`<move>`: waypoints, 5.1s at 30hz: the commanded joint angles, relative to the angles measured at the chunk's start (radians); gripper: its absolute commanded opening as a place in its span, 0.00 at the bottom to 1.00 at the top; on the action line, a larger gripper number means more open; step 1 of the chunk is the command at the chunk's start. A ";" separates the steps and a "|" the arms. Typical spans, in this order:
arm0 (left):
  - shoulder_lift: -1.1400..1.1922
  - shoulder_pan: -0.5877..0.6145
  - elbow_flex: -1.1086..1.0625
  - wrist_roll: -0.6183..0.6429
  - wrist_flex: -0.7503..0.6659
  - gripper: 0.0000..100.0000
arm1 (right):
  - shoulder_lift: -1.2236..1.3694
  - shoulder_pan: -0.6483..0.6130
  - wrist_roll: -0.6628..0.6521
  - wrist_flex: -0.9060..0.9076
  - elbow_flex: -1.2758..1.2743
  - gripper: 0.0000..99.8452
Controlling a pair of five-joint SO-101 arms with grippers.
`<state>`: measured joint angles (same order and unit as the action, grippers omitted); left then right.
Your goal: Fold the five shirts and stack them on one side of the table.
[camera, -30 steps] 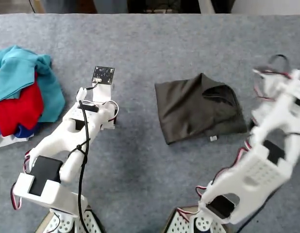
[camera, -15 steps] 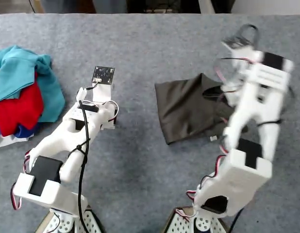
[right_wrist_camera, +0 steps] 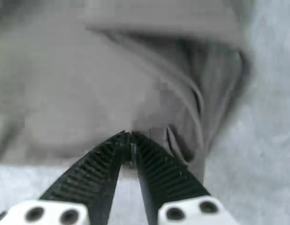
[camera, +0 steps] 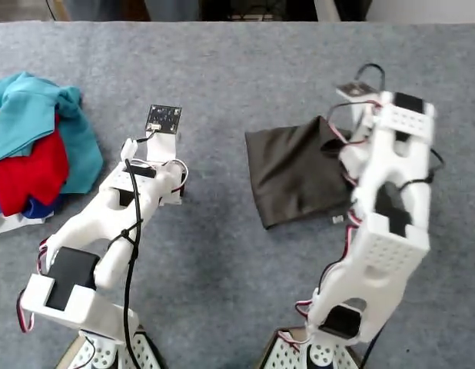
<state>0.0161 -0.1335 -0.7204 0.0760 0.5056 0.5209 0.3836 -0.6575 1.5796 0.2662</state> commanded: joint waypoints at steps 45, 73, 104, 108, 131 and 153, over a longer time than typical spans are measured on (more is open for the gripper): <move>-0.037 0.008 0.007 0.002 -0.011 0.03 | 0.329 0.012 0.048 -0.387 0.621 0.01; 0.405 -0.286 0.978 0.008 0.175 0.03 | -0.193 0.163 -0.052 0.035 0.036 0.01; 0.713 -0.286 1.303 0.008 0.270 0.03 | -0.433 0.173 -0.051 -0.361 -0.378 0.01; 0.729 -0.288 1.310 0.008 0.279 0.03 | -0.369 0.117 -0.051 -0.414 -0.418 0.01; 0.799 -0.240 1.718 0.000 0.571 0.03 | -0.412 0.167 -0.057 -0.249 -0.208 0.01; 0.783 -0.025 2.114 -0.219 1.258 0.03 | -0.667 0.166 0.330 -0.084 -0.424 0.12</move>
<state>0.8815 -0.2148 1.3679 -0.1404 1.7469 -0.1496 0.5616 -0.4335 1.4661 -0.1573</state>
